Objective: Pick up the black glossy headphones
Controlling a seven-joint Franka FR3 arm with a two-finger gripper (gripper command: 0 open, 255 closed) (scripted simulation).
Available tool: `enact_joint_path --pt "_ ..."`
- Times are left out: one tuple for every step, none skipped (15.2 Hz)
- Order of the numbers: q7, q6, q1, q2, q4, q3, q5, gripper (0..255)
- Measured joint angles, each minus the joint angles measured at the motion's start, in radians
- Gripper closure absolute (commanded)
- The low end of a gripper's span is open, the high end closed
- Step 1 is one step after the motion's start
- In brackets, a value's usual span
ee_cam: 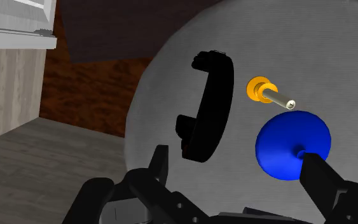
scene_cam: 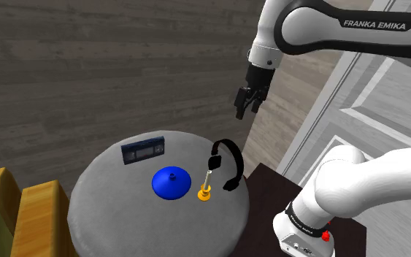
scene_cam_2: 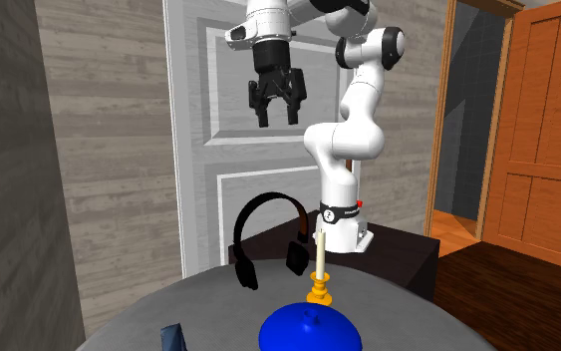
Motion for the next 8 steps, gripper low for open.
enact_joint_path --pt "0.0 0.0 0.0 0.0 0.0 0.0 0.0 0" --pt "0.012 0.017 -0.003 -0.011 -0.022 0.007 0.0 0" --pt "0.031 0.049 -0.007 -0.017 -0.051 0.018 0.0 0" --pt "0.05 0.09 -0.014 -0.025 -0.089 0.028 -0.002 0" --pt "0.077 0.132 -0.017 -0.034 -0.127 0.046 0.001 0" --pt "0.103 0.175 -0.022 -0.044 -0.167 0.062 0.002 0" --pt "0.131 0.218 -0.026 -0.054 -0.208 0.079 0.003 0" --pt "0.157 0.269 -0.032 -0.06 -0.253 0.095 0.004 0"
